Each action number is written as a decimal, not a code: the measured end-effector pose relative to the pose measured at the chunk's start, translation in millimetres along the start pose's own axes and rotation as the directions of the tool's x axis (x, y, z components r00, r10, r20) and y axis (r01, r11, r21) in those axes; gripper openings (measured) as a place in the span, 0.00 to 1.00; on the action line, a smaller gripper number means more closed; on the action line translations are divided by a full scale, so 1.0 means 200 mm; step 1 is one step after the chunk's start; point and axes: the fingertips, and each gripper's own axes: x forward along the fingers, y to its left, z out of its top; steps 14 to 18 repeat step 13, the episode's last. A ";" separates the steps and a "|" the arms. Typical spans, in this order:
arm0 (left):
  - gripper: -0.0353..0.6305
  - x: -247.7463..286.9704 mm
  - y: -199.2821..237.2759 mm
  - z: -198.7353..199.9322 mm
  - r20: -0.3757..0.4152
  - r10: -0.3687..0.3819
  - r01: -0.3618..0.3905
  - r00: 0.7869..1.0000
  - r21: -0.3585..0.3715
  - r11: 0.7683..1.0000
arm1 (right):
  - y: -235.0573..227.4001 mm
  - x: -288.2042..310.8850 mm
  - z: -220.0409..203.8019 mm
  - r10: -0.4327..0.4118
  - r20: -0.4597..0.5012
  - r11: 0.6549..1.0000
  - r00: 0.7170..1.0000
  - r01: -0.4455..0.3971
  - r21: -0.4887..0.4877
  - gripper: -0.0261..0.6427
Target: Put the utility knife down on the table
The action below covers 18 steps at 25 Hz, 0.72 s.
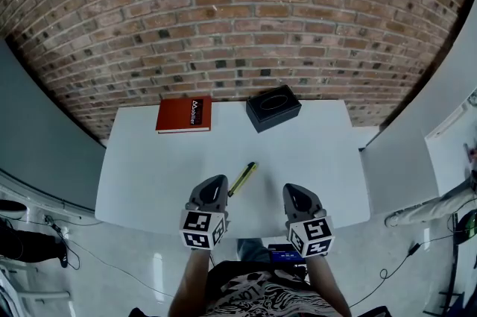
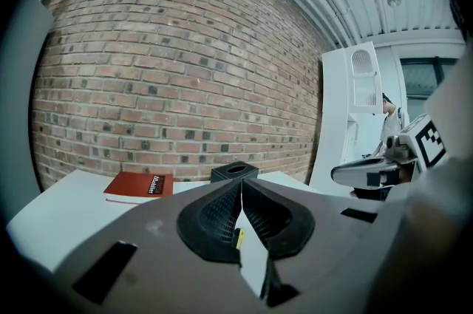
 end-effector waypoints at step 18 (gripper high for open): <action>0.08 0.00 0.04 -0.02 -0.002 0.004 -0.004 1.000 -0.019 1.000 | 0.03 0.02 0.00 0.011 0.006 1.000 1.000 -0.011 -0.009 0.04</action>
